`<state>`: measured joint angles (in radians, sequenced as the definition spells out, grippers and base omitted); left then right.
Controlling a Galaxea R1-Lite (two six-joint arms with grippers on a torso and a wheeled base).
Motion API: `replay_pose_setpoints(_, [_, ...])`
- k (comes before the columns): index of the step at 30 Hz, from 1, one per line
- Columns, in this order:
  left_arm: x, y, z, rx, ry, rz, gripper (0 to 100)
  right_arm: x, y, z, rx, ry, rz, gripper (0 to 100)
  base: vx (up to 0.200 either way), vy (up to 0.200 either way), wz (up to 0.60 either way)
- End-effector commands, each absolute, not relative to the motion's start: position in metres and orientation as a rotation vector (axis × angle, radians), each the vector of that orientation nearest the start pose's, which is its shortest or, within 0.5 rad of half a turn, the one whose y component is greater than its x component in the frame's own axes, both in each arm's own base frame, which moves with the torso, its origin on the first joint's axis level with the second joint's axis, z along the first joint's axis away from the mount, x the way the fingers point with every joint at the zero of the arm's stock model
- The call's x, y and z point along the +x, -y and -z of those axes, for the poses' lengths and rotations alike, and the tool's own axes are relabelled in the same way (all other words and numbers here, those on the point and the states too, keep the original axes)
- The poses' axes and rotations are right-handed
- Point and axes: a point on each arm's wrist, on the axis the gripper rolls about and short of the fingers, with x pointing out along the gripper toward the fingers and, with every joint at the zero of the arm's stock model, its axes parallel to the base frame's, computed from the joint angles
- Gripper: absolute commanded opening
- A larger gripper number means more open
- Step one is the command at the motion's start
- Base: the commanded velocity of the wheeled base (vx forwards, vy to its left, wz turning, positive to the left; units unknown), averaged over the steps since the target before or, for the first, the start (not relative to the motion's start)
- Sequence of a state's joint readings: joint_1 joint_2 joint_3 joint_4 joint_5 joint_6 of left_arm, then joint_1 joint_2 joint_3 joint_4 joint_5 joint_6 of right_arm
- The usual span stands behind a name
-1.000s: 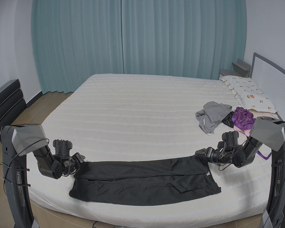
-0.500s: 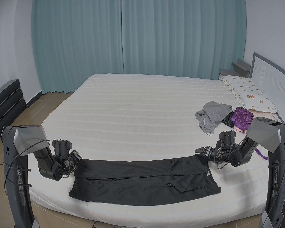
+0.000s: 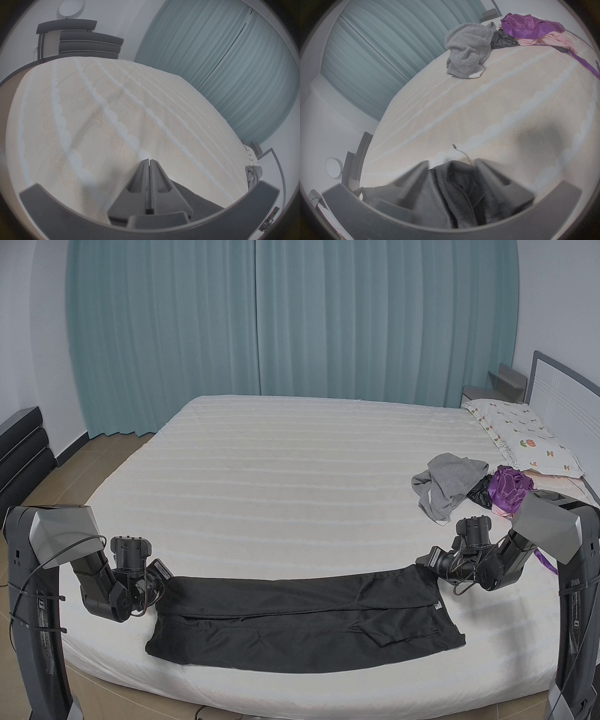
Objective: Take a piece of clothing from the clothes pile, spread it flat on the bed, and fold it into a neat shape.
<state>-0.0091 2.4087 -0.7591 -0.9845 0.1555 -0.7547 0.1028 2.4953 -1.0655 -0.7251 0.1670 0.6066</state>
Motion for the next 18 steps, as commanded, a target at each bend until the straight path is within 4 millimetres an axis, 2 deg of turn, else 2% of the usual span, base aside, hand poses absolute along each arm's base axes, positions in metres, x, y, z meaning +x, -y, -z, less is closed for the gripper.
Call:
replay_pose_setpoints(1, [0.3646, -0.0001, 0.0431, -0.670, -0.578, -0.383, 0, 0.4145, -0.0455, 0.0496, 0.598, -0.761, -0.019, 0, 0.000, 0.000, 0.00])
replay_pose_setpoints(15, [0.3638, 0.0017, 0.0441, -0.672, -0.586, -0.375, 0, 0.4153, -0.0364, 0.0485, 0.603, -0.749, 0.008, 0, 0.000, 0.000, 0.00])
replay_pose_setpoints(16, [0.3638, 0.0017, 0.0435, -0.674, -0.585, -0.374, 0, 0.4149, -0.0364, 0.0492, 0.603, -0.747, 0.008, 100, 0.000, 0.000, 0.00])
replay_pose_setpoints(18, [0.3621, 0.0018, 0.0448, -0.673, -0.597, -0.375, 0, 0.4141, -0.0364, 0.0498, 0.607, -0.750, 0.007, 100, 0.000, 0.000, 0.00])
